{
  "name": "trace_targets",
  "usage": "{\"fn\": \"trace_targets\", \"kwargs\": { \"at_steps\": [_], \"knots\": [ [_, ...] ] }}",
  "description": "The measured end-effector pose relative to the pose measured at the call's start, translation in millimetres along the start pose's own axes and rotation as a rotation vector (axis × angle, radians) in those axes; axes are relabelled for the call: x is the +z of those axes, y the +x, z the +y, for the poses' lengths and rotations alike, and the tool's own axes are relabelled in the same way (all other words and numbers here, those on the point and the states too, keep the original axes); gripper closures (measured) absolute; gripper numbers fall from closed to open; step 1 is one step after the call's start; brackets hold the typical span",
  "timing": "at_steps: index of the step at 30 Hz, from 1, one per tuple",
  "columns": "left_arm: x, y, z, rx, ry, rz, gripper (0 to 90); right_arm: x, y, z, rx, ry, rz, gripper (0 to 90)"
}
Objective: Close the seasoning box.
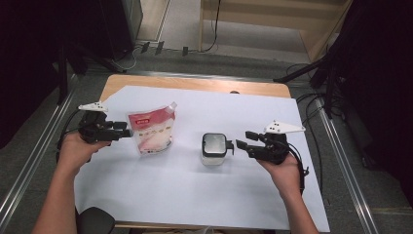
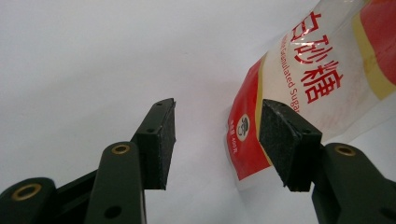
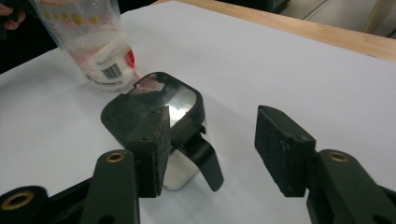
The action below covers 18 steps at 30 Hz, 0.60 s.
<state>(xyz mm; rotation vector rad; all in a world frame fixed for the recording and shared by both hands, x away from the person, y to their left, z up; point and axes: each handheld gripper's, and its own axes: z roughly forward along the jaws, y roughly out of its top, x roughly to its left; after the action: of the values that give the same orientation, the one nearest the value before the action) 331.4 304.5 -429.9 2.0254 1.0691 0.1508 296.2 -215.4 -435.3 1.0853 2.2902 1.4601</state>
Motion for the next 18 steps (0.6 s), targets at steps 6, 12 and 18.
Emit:
{"fn": "trace_targets", "kwargs": {
  "at_steps": [6, 12, 18],
  "knots": [
    [-0.1, 0.5, 0.9, -0.005, 0.001, 0.001, 46.1, -8.4, -9.5, -7.8, 0.029, -0.014, -0.026, 44.4],
    [0.5, 1.3, 1.3, -0.011, -0.002, -0.002, 45.3, -16.5, -20.8, -16.9, 0.040, -0.002, -0.076, 44.3],
    [2.5, 2.5, 1.0, -0.015, 0.009, -0.004, 44.3, -23.2, -30.9, -23.1, 0.064, -0.010, -0.108, 44.4]
  ]
}}
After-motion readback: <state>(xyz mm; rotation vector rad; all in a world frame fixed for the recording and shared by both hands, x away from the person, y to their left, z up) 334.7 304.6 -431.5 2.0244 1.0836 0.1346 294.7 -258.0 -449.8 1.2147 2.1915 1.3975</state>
